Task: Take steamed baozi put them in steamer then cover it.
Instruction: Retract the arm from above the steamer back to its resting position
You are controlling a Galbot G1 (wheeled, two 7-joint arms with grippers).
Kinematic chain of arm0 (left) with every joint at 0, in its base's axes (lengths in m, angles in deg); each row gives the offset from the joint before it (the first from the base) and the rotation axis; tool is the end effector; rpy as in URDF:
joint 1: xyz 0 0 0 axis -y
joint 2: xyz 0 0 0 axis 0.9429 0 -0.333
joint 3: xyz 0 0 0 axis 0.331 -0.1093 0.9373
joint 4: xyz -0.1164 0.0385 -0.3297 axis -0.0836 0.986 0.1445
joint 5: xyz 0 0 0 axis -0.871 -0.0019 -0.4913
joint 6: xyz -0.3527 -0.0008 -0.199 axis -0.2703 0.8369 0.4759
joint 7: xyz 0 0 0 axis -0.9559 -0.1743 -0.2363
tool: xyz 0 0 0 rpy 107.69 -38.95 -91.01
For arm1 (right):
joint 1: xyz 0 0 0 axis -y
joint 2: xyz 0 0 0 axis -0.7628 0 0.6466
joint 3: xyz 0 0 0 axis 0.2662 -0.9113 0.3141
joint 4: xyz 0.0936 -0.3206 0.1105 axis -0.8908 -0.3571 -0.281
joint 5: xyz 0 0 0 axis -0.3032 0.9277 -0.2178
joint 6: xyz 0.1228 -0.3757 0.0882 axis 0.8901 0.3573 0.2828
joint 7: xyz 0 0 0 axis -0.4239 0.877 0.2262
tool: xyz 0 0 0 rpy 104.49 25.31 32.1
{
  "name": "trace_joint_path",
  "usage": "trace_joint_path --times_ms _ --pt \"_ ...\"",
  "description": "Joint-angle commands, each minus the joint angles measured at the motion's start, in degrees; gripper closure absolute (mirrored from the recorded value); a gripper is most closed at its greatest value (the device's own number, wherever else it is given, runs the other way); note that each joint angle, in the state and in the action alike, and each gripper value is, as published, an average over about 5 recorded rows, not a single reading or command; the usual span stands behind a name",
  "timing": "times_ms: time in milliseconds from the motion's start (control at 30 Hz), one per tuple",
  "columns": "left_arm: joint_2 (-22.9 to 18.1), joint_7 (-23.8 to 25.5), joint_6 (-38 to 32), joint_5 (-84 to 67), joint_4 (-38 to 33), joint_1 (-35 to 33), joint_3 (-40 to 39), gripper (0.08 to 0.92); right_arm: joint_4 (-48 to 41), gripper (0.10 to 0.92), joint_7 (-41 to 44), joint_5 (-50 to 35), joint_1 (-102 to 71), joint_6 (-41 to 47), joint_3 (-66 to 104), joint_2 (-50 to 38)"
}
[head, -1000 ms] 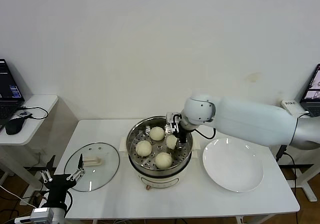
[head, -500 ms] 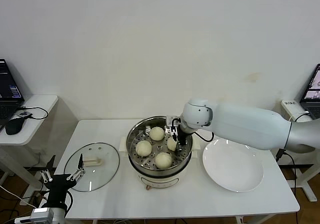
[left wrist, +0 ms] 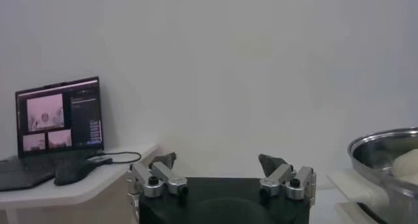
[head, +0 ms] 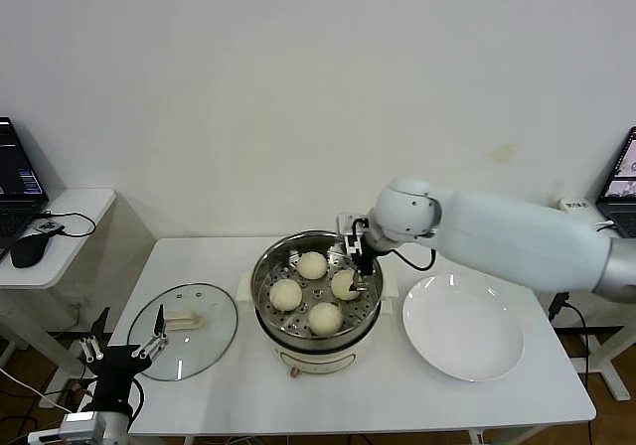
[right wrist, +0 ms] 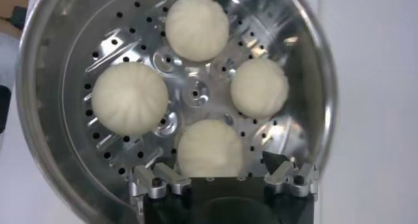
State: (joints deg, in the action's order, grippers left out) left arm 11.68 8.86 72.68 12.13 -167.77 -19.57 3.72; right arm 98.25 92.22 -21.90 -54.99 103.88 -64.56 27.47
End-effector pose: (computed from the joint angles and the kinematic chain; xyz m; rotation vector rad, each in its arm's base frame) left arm 0.1939 0.0940 -0.2700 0.2551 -3.0969 -0.2612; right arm 0.5084 0.1093 -0.0782 1.3144 -1.6306 1.4065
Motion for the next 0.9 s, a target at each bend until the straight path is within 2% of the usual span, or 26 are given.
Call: trace_joint_path --times_ms 33,167,267,367,500,633,733,900 --pt "0.1 0.0 -0.1 0.0 0.5 0.2 -0.2 0.177 12.5 0.202 -20.2 -6.8 -6.8 -3.4 10.8 -14.4" --pt "0.1 0.0 0.0 0.1 0.7 0.2 -0.5 0.177 17.4 0.203 -33.8 -8.8 -26.0 -8.6 25.3 -22.1" --pt "0.1 -0.1 -0.1 0.2 1.2 0.3 -0.5 0.177 19.4 0.203 -39.2 -6.2 -47.3 -14.3 44.0 -24.5" --pt "0.1 -0.4 -0.1 0.5 2.0 0.6 -0.5 0.177 20.6 0.202 -42.2 -1.9 -69.1 -21.3 63.3 -23.0" --pt "0.0 -0.6 -0.3 2.4 3.8 1.2 -1.1 0.177 21.1 0.203 -42.6 5.2 -91.4 -31.6 83.2 -14.3" --pt "-0.2 -1.0 -1.2 9.0 6.8 2.1 -2.1 0.177 19.3 0.203 -39.8 9.3 -103.3 -43.3 95.5 -2.1" --pt "0.1 -1.0 -2.4 20.4 10.2 3.5 -2.0 0.177 17.8 0.202 -37.5 9.1 -107.9 -49.3 103.0 6.5" --pt "2.4 0.0 -6.5 45.9 17.7 6.3 0.8 0.177 17.9 0.203 -35.6 6.6 -112.5 -52.1 110.4 16.0"
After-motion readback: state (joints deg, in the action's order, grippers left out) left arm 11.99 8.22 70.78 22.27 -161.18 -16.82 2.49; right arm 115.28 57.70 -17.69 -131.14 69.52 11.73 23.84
